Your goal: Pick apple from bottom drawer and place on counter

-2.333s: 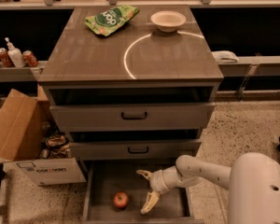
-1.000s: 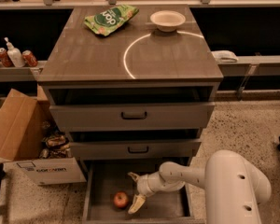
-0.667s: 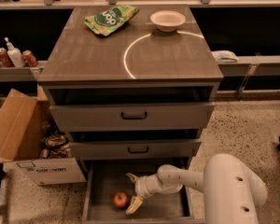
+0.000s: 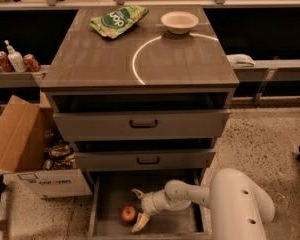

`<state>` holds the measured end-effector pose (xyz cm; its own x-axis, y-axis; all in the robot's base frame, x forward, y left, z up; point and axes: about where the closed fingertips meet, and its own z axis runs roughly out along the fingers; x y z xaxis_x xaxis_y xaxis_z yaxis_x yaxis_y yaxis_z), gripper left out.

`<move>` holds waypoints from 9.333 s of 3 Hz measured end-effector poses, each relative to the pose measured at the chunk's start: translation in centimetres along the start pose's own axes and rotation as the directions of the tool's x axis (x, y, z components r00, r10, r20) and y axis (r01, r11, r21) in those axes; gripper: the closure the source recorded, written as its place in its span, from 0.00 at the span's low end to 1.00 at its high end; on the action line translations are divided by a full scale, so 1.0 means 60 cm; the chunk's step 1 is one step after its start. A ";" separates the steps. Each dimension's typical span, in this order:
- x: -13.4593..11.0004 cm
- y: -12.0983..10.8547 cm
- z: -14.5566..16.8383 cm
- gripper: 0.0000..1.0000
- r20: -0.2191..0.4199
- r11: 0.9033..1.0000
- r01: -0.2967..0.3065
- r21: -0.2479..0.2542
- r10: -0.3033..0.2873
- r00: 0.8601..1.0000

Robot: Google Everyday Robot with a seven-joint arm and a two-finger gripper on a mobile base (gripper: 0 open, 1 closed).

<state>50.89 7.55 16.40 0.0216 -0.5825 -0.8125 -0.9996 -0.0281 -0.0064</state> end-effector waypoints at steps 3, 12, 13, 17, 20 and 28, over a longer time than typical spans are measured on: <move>0.029 -0.004 0.059 0.19 -0.064 0.998 0.008 -0.056 -0.012 0.998; -0.261 0.078 -0.376 1.00 0.202 0.960 0.267 -0.084 -0.246 0.948; -0.361 0.097 -0.415 1.00 0.132 0.949 0.293 -0.113 -0.278 0.951; -0.530 0.089 -0.645 1.00 0.071 0.950 0.311 0.008 -0.310 0.948; -0.575 0.014 -0.849 1.00 0.065 0.944 0.262 0.202 -0.280 0.958; -0.794 -0.318 -0.955 1.00 0.092 0.972 0.096 0.216 -0.118 0.989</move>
Offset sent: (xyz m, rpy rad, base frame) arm 0.0068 0.0193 -0.0359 -0.0628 0.0266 0.0508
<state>70.04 -10.74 88.64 0.1374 -0.4975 -0.8565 -0.9733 0.0925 -0.2099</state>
